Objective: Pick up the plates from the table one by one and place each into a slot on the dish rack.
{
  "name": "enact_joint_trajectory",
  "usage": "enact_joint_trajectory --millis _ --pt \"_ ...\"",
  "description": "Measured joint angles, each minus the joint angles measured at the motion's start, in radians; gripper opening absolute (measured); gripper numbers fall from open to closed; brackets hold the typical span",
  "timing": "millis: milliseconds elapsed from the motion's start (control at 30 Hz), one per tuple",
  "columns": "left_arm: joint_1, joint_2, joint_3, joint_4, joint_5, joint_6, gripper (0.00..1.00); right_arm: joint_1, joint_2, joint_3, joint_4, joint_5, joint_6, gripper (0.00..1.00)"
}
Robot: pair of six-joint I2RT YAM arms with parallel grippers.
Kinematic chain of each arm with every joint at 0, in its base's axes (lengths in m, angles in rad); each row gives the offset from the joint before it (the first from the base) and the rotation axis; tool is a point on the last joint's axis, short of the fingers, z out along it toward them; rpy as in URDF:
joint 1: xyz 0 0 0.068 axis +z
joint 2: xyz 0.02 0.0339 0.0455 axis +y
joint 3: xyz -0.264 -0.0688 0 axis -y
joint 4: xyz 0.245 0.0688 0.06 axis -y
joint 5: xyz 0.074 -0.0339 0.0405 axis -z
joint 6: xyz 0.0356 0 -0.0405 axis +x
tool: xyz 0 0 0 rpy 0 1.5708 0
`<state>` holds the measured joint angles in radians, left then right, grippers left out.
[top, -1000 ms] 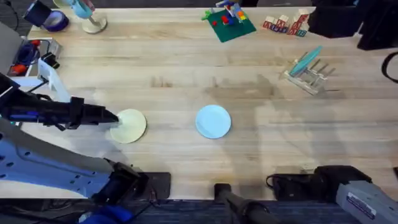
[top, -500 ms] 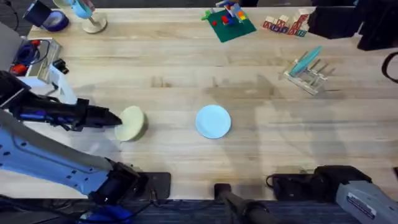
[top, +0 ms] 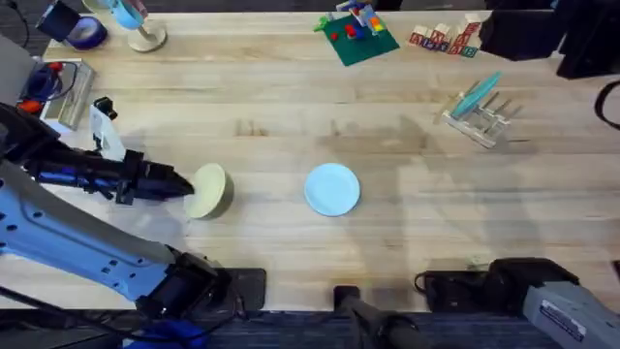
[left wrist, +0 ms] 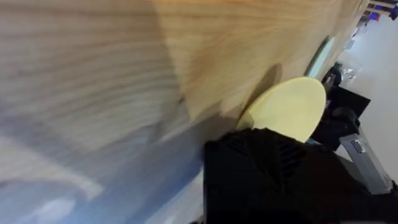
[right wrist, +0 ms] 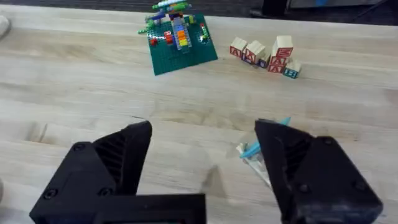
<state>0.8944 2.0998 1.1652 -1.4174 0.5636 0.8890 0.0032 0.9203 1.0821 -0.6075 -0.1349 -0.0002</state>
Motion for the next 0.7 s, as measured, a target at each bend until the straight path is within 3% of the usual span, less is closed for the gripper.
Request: enact_joint_trajectory --millis 367,700 --pt "0.0 0.0 0.0 0.0 0.0 0.0 0.038 0.02 0.071 0.0 -0.068 -0.195 0.093 0.996" --pt "0.0 0.0 0.0 0.0 0.0 0.0 0.038 0.206 0.348 0.001 -0.029 -0.472 0.164 0.995"
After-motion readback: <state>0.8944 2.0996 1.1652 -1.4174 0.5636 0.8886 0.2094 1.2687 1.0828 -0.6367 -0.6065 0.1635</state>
